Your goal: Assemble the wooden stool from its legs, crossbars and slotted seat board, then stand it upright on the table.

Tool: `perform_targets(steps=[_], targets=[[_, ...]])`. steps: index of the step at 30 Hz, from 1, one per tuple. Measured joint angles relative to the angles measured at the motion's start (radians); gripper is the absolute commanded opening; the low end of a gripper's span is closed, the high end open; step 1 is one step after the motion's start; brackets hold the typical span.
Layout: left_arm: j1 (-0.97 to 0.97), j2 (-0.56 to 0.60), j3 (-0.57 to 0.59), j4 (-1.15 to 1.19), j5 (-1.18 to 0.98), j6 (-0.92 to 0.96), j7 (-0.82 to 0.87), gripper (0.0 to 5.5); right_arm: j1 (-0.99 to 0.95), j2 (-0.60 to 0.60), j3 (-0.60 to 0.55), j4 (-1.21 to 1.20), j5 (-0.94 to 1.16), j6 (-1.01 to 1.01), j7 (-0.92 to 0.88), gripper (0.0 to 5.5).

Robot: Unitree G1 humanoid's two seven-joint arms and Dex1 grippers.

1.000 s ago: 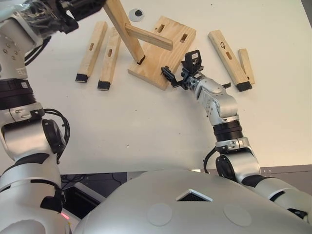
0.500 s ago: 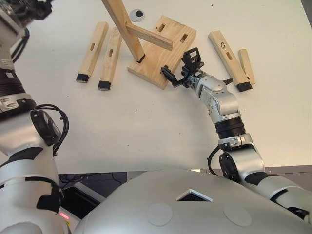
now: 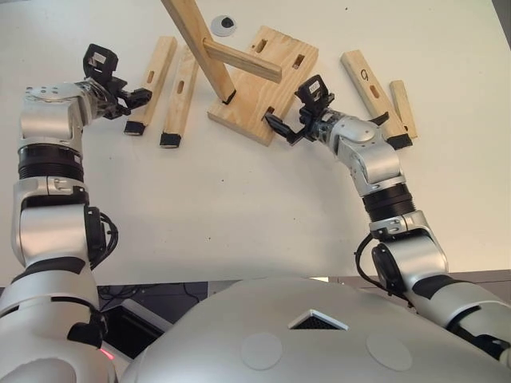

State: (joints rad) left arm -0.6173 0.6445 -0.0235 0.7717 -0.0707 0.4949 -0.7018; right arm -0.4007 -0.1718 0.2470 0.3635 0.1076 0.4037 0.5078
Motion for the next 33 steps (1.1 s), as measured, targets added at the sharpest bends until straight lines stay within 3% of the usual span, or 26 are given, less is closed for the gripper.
perform_targets(steps=[7, 14, 20, 25, 29, 33], targets=[[0.010, 0.001, -0.004, 0.099, 0.021, -0.020, -0.015, 3.12, -0.031, -0.074, 0.035, 0.012, 0.000, -0.001, 0.114, 4.91], [0.033, 0.006, -0.009, 0.087, 0.016, -0.011, -0.091, 2.02, -0.030, -0.165, 0.062, 0.063, -0.029, -0.011, 0.205, 4.91], [0.035, -0.016, 0.060, 0.069, -0.019, -0.030, -0.024, 1.99, -0.052, -0.143, -0.182, 0.167, 0.024, -0.049, -0.028, 4.91], [0.033, -0.044, 0.163, -0.061, -0.114, -0.070, -0.005, 1.99, -0.062, -0.069, -0.315, 0.104, 0.160, -0.034, -0.054, 4.91], [-0.073, -0.096, 0.328, -0.378, -0.382, -0.045, -0.039, 1.99, -0.126, -0.037, -0.451, -0.079, 0.461, 0.152, 0.061, 4.91], [-0.159, -0.094, 0.402, -0.648, -0.681, 0.196, -0.074, 1.99, -0.213, -0.044, -0.545, -0.258, 0.821, 0.417, 0.169, 5.40]])
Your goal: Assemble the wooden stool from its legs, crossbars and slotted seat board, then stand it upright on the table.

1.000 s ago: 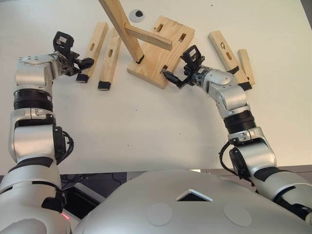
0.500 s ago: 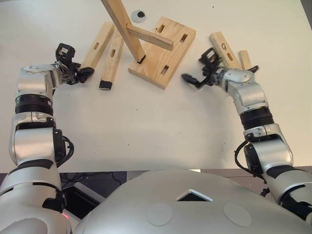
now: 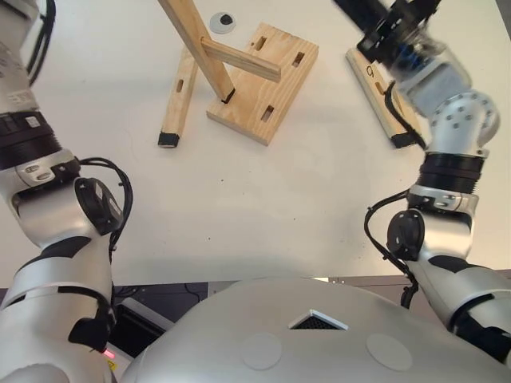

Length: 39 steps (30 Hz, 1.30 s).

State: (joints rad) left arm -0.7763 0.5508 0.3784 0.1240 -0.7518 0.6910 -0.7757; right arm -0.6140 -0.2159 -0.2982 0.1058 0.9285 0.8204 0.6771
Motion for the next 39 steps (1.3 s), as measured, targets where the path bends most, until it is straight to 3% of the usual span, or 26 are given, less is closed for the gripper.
perform_targets(steps=[6, 12, 19, 26, 34, 39], targets=[[-0.030, 0.007, -0.171, -0.299, -0.167, 0.310, 0.036, 1.99, -0.141, -0.104, -0.028, -0.103, 0.173, 0.100, 0.085, 5.40], [0.112, -0.007, -0.300, -0.458, -0.214, 0.349, -0.022, 1.99, -0.196, -0.130, -0.023, -0.067, 0.211, 0.130, 0.125, 5.40], [0.190, 0.036, -0.314, -0.441, -0.191, 0.309, -0.086, 1.99, -0.215, -0.240, -0.068, 0.019, 0.244, 0.166, 0.220, 5.40], [0.200, 0.040, -0.311, -0.435, -0.193, 0.303, -0.109, 1.99, -0.209, -0.309, -0.032, 0.047, 0.241, 0.211, 0.368, 4.10], [0.206, 0.041, -0.312, -0.442, -0.193, 0.303, -0.130, 1.99, -0.204, -0.313, -0.011, 0.081, 0.239, 0.269, 0.388, 2.65], [0.208, 0.041, -0.311, -0.431, -0.192, 0.299, -0.133, 1.99, -0.175, -0.314, 0.027, 0.046, 0.182, 0.239, 0.397, 2.13]])
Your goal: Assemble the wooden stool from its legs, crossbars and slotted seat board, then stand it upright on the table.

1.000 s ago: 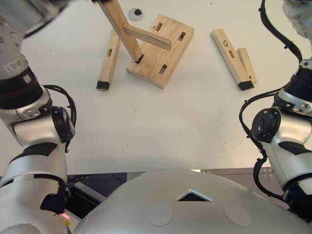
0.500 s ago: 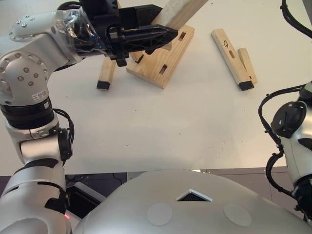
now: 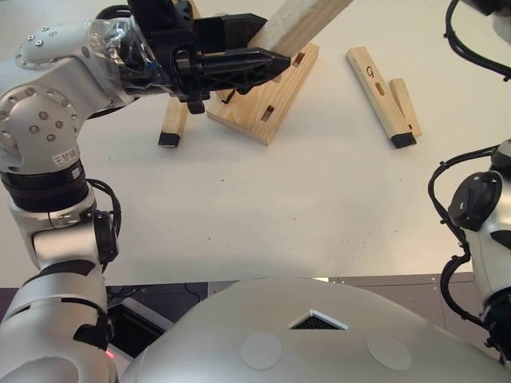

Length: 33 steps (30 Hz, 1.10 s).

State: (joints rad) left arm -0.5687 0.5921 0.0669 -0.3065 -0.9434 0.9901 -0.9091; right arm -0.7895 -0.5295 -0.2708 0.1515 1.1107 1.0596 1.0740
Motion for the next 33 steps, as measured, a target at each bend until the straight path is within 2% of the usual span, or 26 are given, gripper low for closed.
perform_targets(steps=[10, 11, 16, 20, 26, 30, 33], targets=[[0.018, 0.002, -0.003, 0.042, 0.050, -0.068, -0.022, 1.99, 0.011, 0.013, 0.037, -0.046, -0.061, -0.103, -0.059, 2.13], [0.018, 0.003, -0.003, 0.052, 0.060, -0.084, -0.027, 2.35, 0.012, 0.014, 0.043, -0.049, -0.062, -0.118, -0.070, 2.13], [0.027, 0.029, 0.034, 0.093, 0.108, -0.107, 0.007, 3.14, 0.024, 0.051, 0.076, -0.093, -0.103, -0.153, -0.159, 2.13], [0.030, 0.028, 0.107, 0.103, 0.051, -0.114, 0.007, 3.84, 0.024, 0.050, 0.041, -0.062, -0.139, -0.164, -0.231, 2.13], [0.015, 0.025, 0.218, 0.180, 0.001, -0.125, 0.037, 3.87, 0.004, 0.042, -0.004, 0.002, -0.151, -0.185, -0.248, 2.13], [0.015, 0.034, 0.259, 0.248, 0.049, -0.179, 0.096, 3.87, -0.012, -0.007, -0.021, 0.051, -0.269, -0.298, -0.255, 2.13], [0.009, 0.035, 0.249, 0.361, 0.156, -0.255, 0.156, 3.87, 0.056, -0.033, 0.081, 0.003, -0.403, -0.406, -0.219, 2.12]])
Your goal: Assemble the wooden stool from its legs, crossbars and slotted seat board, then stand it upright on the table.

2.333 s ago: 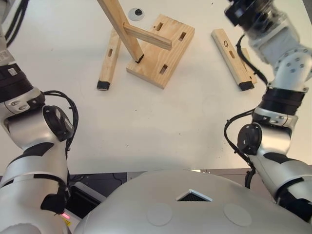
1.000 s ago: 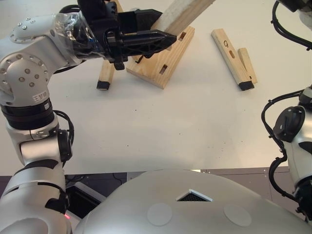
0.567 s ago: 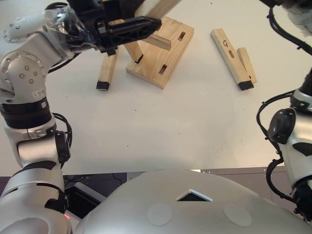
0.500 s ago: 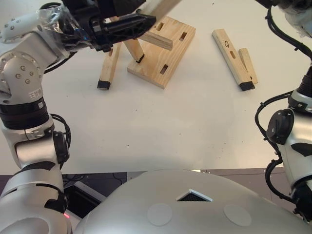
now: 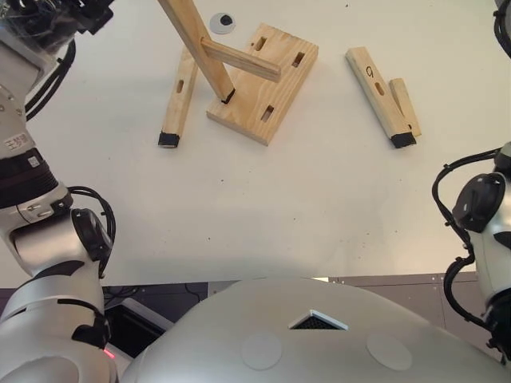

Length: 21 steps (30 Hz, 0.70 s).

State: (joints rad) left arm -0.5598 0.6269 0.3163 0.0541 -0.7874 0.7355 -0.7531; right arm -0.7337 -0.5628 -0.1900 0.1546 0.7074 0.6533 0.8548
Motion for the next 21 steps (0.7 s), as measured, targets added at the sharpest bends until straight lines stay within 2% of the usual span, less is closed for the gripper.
perform_targets(steps=[3, 8, 21], targets=[[0.012, 0.008, -0.034, 0.101, 0.111, -0.083, -0.001, 3.87, 0.135, 0.023, 0.121, -0.011, -0.107, -0.062, 0.028, 2.12], [0.015, 0.023, -0.034, 0.167, 0.151, -0.143, -0.016, 3.87, 0.187, 0.077, 0.152, -0.031, -0.155, -0.109, 0.014, 2.12], [0.091, -0.041, -0.001, 0.004, 0.037, 0.019, 0.053, 3.87, 0.210, 0.093, 0.172, 0.002, -0.226, -0.188, -0.010, 2.12]])
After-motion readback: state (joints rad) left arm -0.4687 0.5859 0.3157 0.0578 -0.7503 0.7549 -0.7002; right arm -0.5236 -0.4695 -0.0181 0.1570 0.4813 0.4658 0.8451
